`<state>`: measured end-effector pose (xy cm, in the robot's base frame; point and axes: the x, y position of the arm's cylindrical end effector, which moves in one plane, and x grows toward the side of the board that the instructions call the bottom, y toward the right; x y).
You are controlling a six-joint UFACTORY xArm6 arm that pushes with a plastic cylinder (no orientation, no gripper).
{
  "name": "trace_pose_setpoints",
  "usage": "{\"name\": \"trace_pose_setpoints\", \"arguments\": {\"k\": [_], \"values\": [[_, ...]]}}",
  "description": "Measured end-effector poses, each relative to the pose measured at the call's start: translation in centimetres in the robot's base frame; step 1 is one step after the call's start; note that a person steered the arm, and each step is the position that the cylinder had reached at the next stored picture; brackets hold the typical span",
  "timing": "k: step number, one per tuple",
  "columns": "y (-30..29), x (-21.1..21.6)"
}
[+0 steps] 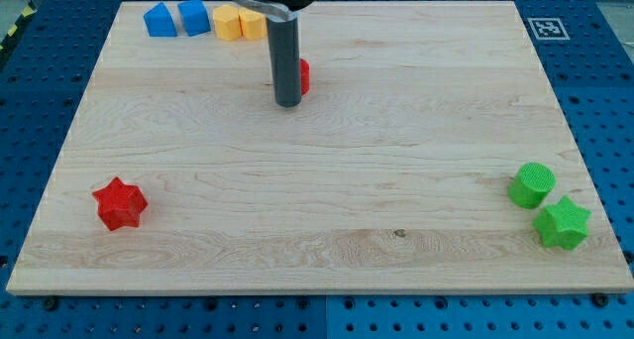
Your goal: Push the red circle right to the yellow blocks
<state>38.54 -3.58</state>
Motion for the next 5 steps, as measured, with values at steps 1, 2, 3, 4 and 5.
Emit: {"name": "trace_pose_setpoints", "arguments": {"k": [1, 2, 3, 4, 5], "values": [[0.6, -1.5], [0.8, -3.2], [0.8, -4.9], [0.8, -6.4], [0.8, -7.5]]}}
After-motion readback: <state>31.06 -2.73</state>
